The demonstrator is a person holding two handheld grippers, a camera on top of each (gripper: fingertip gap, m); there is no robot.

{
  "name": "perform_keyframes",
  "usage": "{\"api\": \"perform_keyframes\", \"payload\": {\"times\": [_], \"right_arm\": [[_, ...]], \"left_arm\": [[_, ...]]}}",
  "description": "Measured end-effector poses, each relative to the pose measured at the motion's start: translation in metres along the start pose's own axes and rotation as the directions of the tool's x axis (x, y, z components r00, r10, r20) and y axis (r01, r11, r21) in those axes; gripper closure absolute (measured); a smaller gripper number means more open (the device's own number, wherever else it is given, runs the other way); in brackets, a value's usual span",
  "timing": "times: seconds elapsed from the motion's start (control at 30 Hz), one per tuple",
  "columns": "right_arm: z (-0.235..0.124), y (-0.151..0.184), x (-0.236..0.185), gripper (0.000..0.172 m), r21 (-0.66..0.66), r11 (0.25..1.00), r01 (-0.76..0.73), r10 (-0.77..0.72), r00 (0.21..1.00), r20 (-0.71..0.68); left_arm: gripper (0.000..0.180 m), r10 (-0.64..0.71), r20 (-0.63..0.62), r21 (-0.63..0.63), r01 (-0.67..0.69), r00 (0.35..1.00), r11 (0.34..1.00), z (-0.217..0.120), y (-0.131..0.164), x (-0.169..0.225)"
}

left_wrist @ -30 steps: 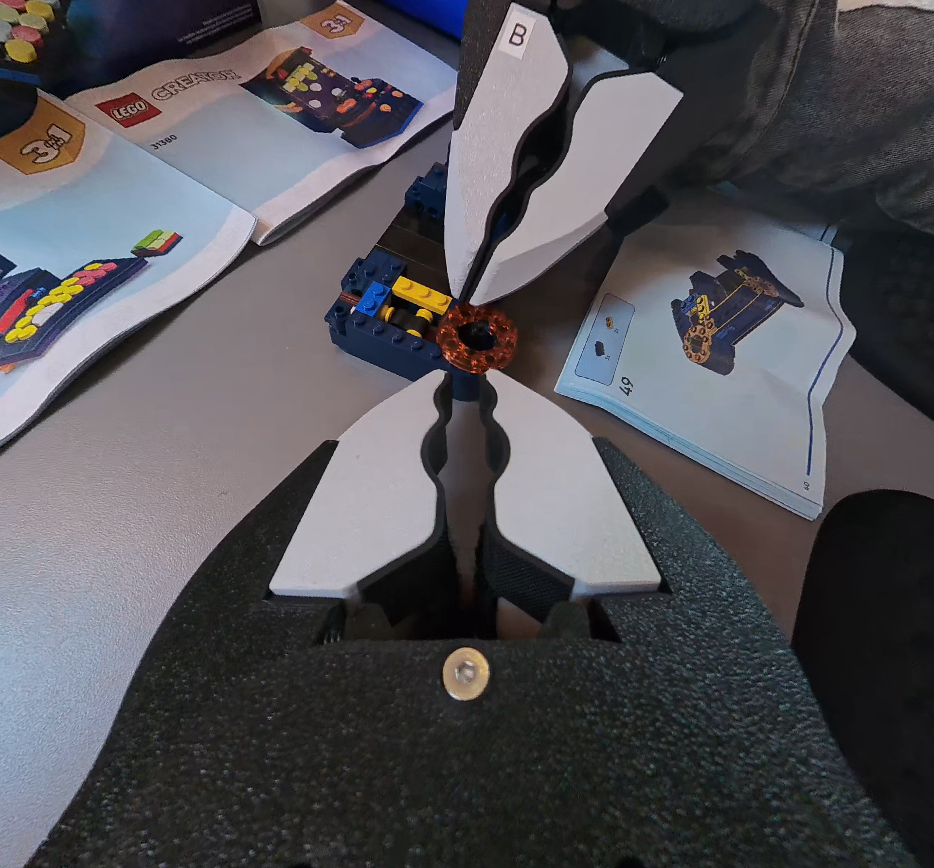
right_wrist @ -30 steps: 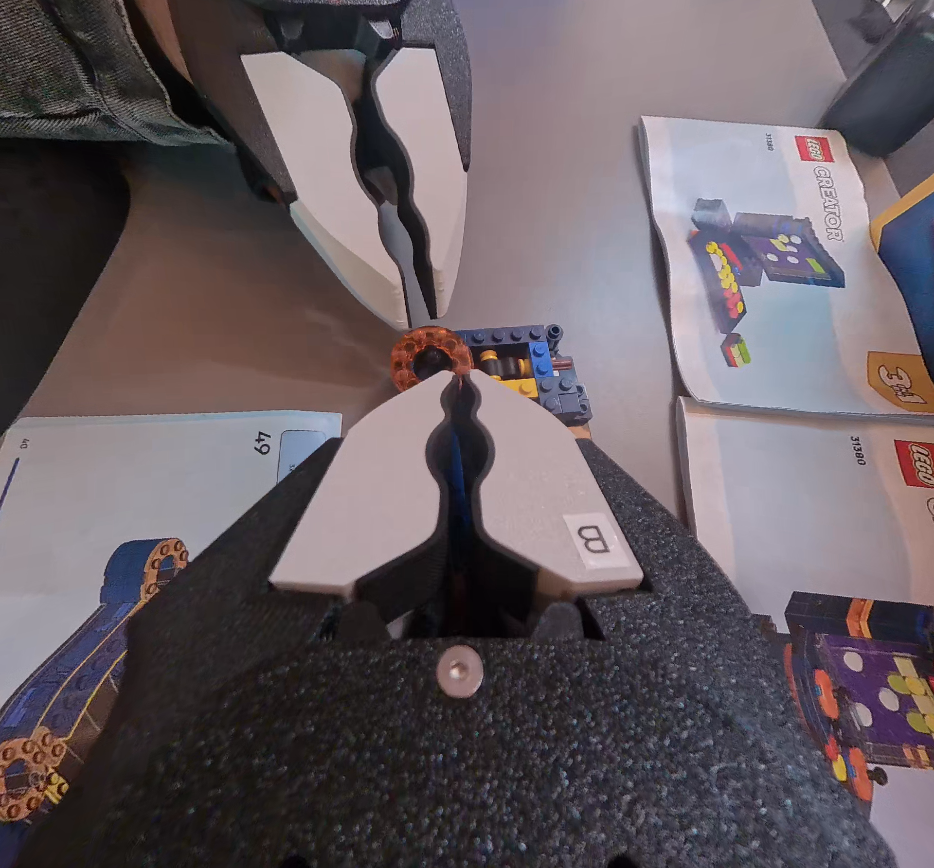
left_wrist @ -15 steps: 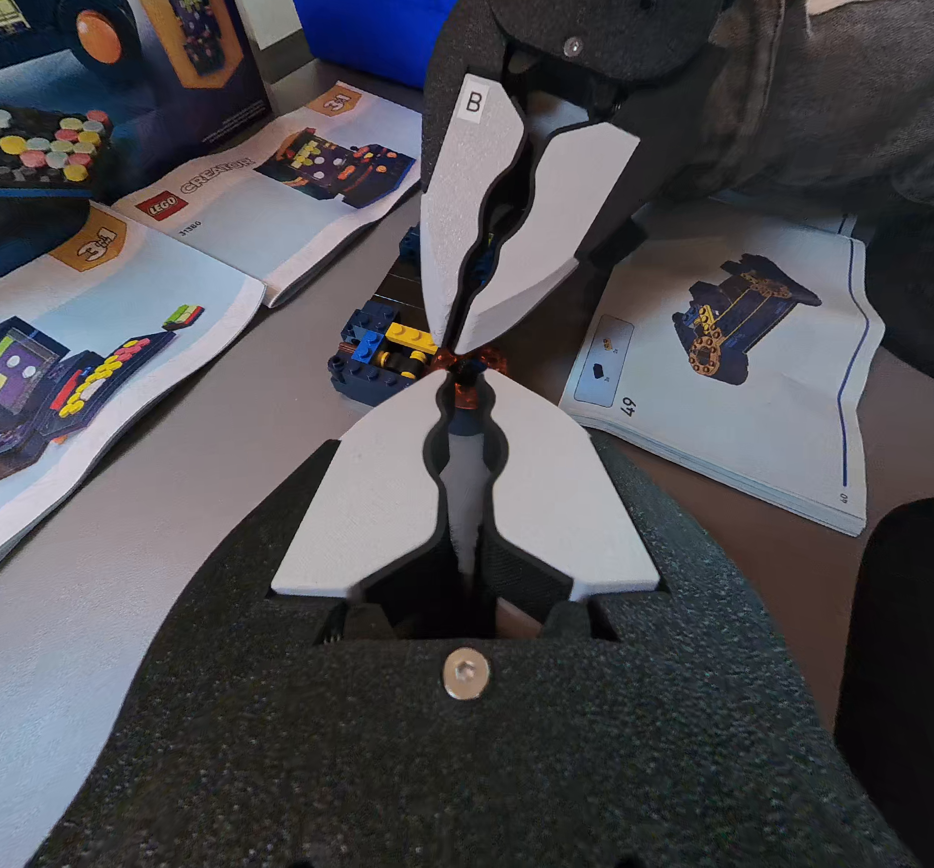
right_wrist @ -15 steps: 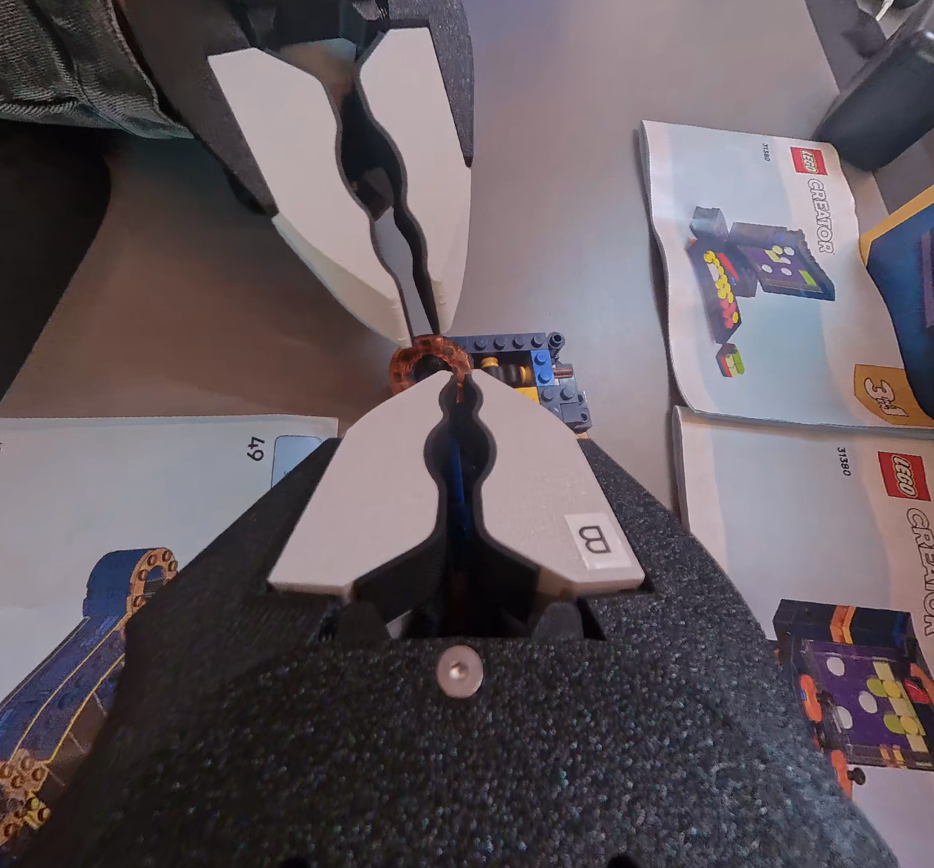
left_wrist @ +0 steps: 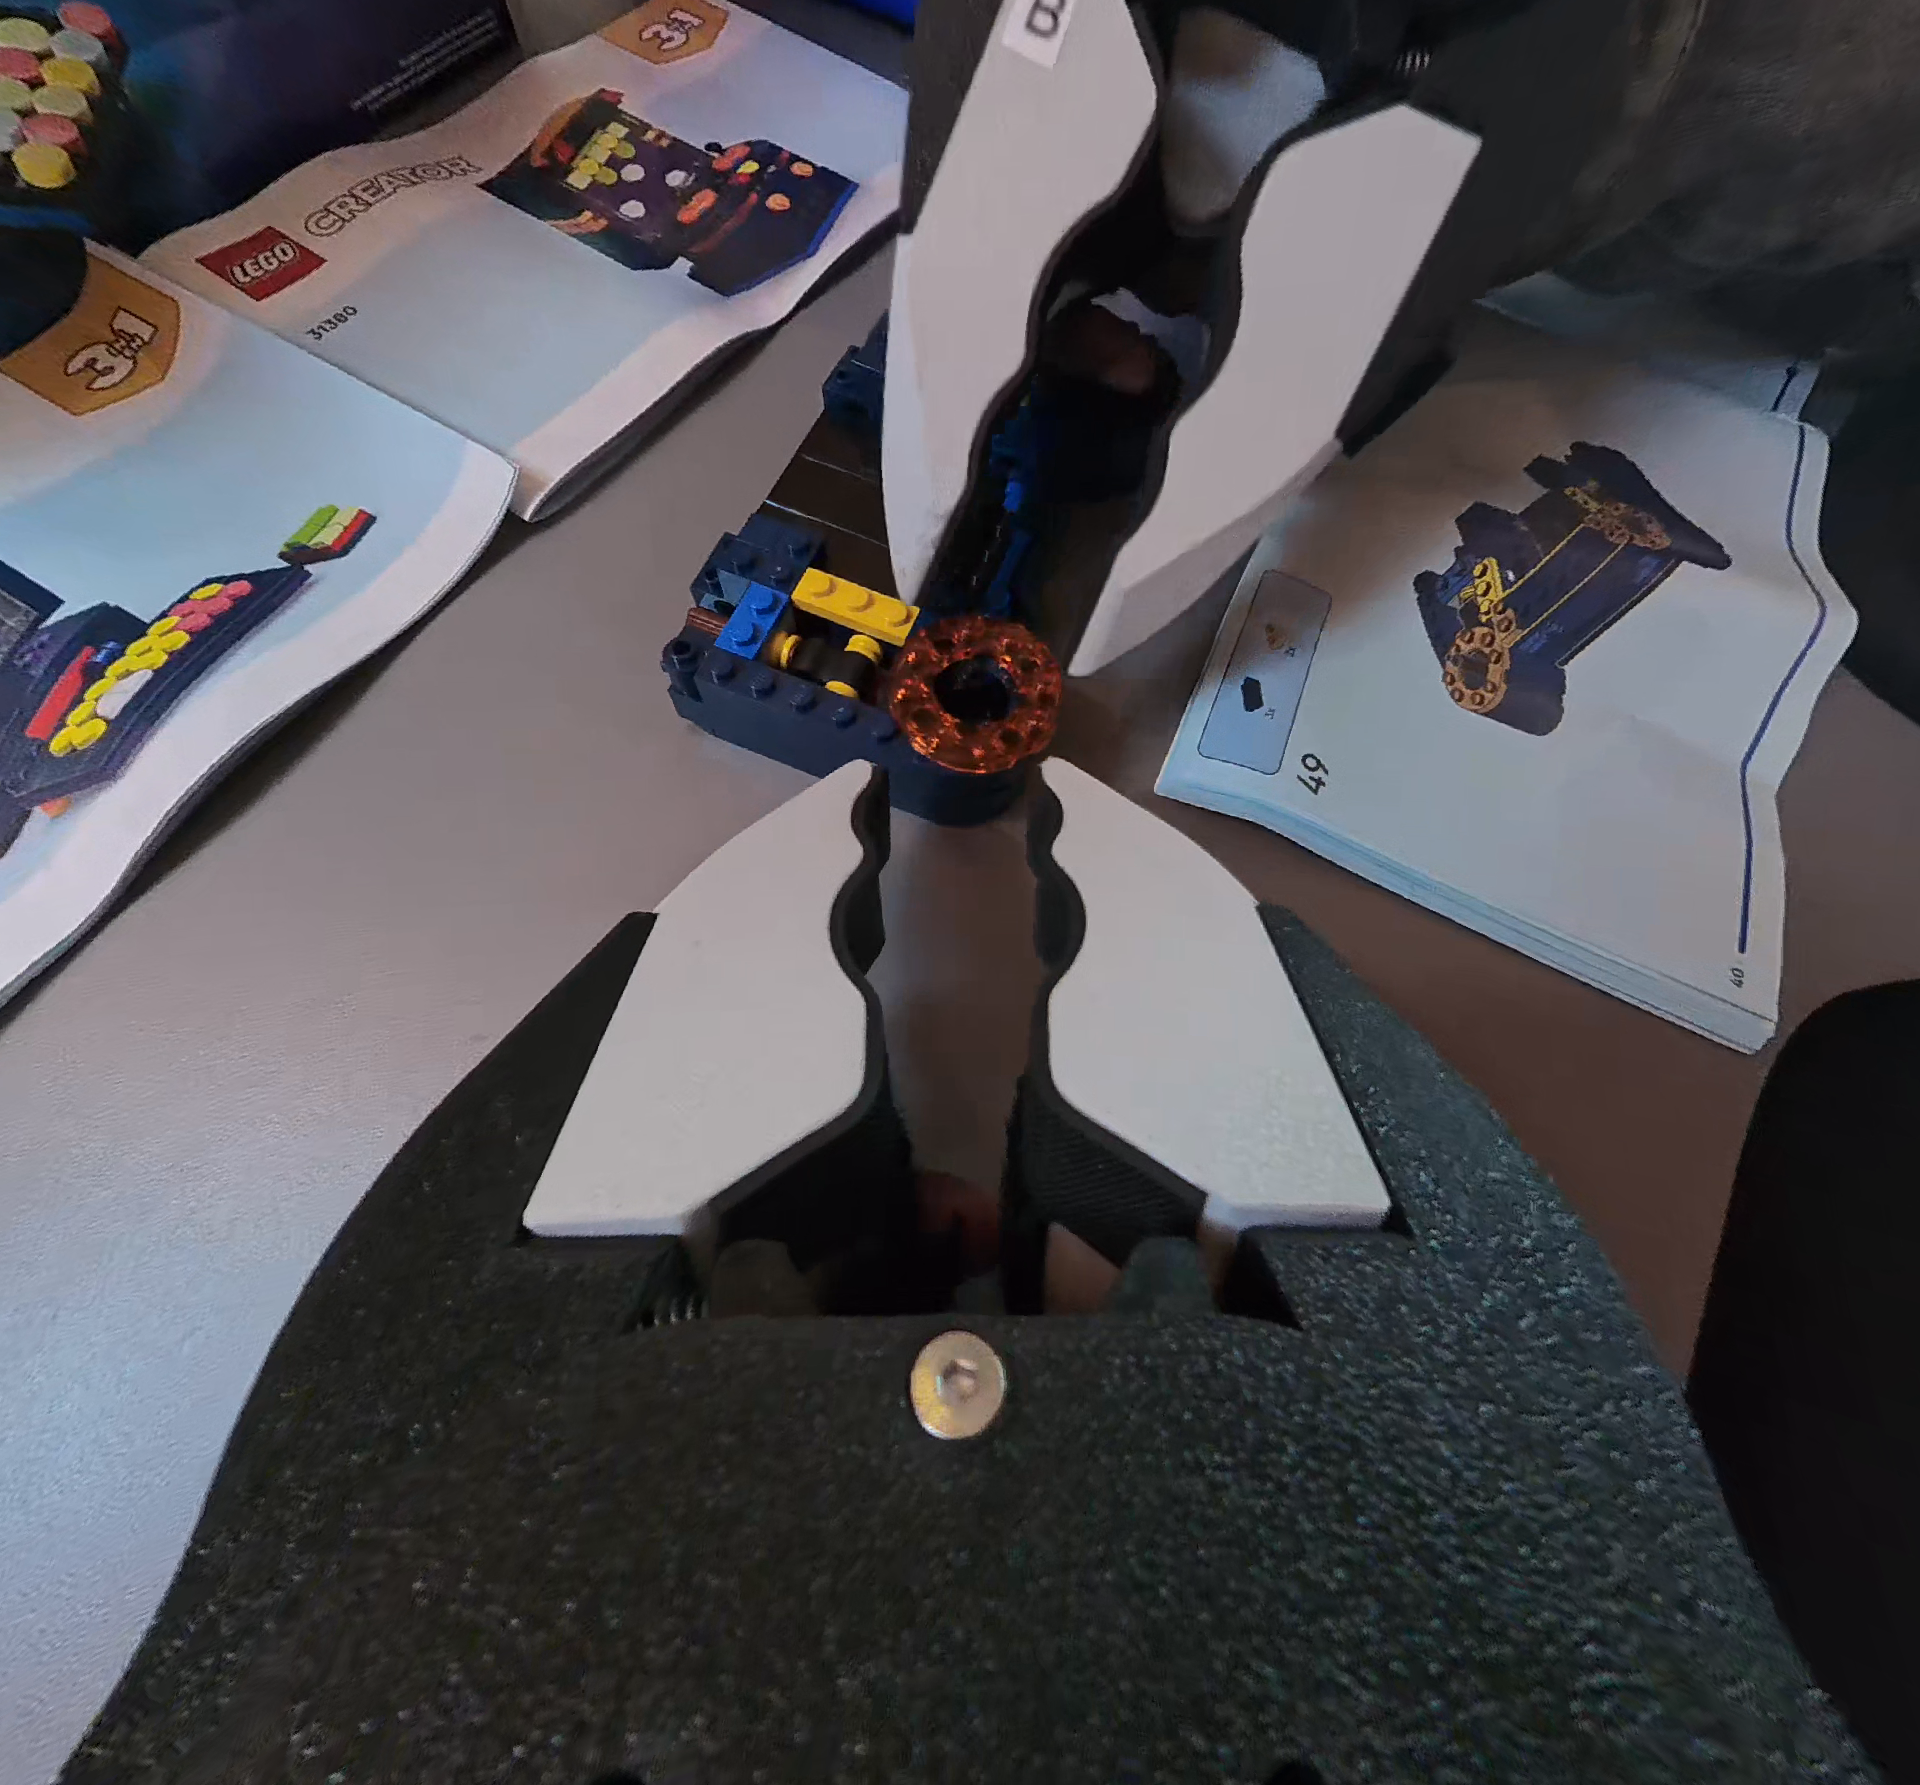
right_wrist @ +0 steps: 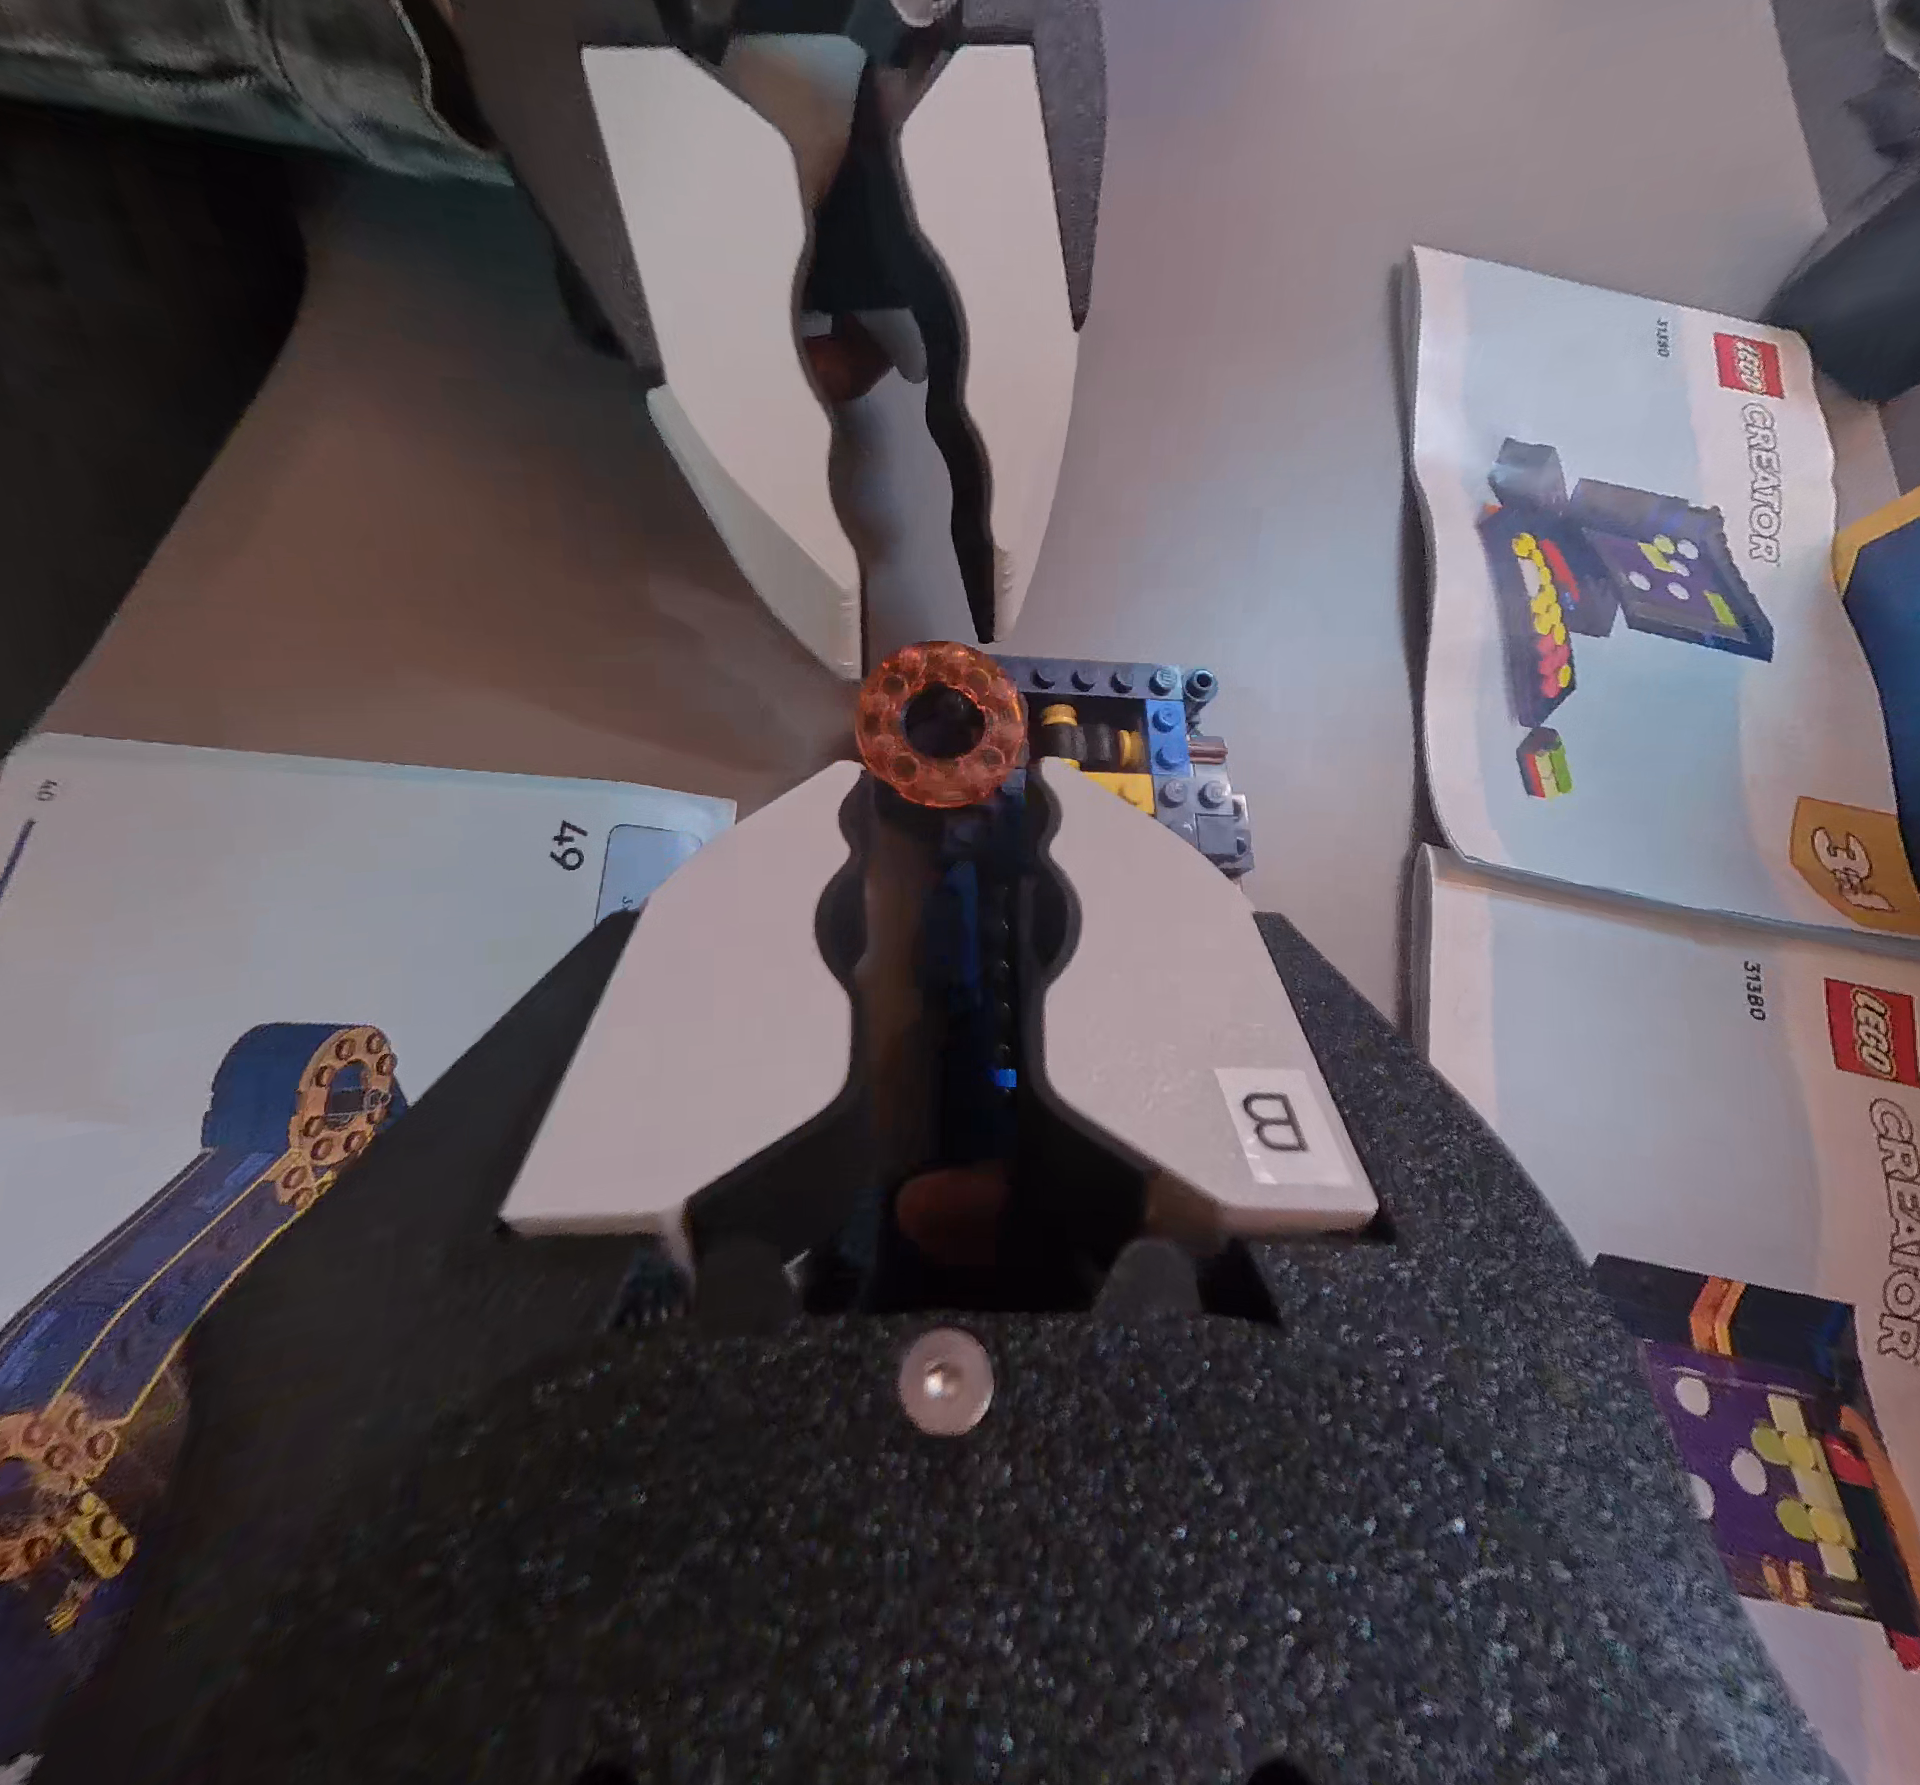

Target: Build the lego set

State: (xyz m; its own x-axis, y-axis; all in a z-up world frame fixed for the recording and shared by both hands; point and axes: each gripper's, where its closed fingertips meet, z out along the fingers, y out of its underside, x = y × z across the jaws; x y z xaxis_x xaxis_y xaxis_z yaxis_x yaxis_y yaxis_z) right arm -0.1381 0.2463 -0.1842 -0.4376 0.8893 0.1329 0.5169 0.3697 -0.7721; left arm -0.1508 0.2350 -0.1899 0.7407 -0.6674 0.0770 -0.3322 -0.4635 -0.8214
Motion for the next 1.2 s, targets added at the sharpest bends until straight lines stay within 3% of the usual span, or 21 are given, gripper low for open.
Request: {"api": "perform_keyframes", "payload": {"times": [0.33, 0.57, 0.7, 1.07, 1.2], "right_arm": [[0.004, 0.001, 0.0, 0.147, -0.021, 0.999, 0.024, -0.025, 0.999, -0.022], [0.005, 0.001, 0.0, 0.147, -0.019, 1.0, 0.02, -0.02, 1.0, -0.022], [0.005, 0.002, 0.001, 0.147, -0.02, 1.0, 0.02, -0.02, 1.0, -0.023], [0.001, 0.003, 0.002, 0.148, -0.025, 0.999, 0.036, -0.036, 0.999, -0.03], [-0.007, -0.009, 0.006, 0.156, 0.075, 0.997, -0.014, 0.016, 0.999, -0.031]], "left_arm": [[0.161, 0.014, -0.005, -0.016, -0.014, 1.0, 1.0, 0.001, 0.002, 0.002], [0.165, -0.006, 0.008, 0.132, 0.005, 1.0, 0.991, -0.007, -0.019, -0.001], [0.176, 0.029, 0.042, 0.075, -0.032, 0.999, 0.997, 0.0, -0.013, -0.001], [0.177, 0.051, 0.077, 0.05, -0.055, 0.996, 0.997, 0.001, -0.012, -0.001], [0.176, 0.067, 0.089, 0.038, -0.07, 0.994, 0.997, 0.001, -0.012, -0.001]]}}
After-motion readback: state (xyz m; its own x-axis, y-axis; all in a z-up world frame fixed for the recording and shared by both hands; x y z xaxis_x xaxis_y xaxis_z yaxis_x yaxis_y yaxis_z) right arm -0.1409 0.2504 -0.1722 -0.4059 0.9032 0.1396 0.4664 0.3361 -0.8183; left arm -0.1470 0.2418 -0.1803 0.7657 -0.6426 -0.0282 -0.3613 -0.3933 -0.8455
